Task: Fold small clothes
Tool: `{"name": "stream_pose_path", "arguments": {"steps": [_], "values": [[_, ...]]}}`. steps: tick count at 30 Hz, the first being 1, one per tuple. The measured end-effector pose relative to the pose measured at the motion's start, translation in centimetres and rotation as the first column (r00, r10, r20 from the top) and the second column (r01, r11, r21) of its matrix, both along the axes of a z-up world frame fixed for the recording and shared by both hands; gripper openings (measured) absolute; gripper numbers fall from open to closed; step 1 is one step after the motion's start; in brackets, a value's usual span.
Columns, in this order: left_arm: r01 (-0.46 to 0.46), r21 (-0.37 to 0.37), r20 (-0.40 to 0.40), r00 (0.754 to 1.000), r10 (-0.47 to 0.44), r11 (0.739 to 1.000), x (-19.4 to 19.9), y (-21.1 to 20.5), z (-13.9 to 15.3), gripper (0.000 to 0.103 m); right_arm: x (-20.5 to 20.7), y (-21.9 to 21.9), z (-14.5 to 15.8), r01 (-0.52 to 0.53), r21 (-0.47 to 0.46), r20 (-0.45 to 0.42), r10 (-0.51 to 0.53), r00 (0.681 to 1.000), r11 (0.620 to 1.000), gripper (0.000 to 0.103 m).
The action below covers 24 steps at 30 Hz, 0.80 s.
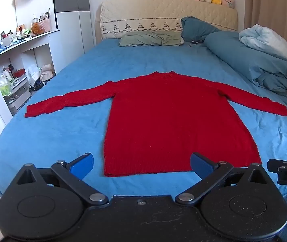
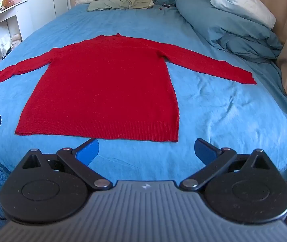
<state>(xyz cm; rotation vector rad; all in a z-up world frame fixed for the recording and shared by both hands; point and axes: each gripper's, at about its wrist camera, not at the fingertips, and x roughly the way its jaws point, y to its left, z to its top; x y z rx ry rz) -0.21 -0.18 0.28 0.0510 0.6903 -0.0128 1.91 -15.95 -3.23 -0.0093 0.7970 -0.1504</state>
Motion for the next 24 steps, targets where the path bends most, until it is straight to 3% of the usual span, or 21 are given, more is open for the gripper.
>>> {"name": "stream_pose_path", "arguments": {"steps": [24], "values": [[-0.002, -0.01, -0.001, 1.0, 0.002, 1.0, -0.01, 0.13, -0.01, 0.103, 0.04, -0.3, -0.51, 0.002, 0.008, -0.002, -0.002, 1.0, 1.0, 0.103]]}}
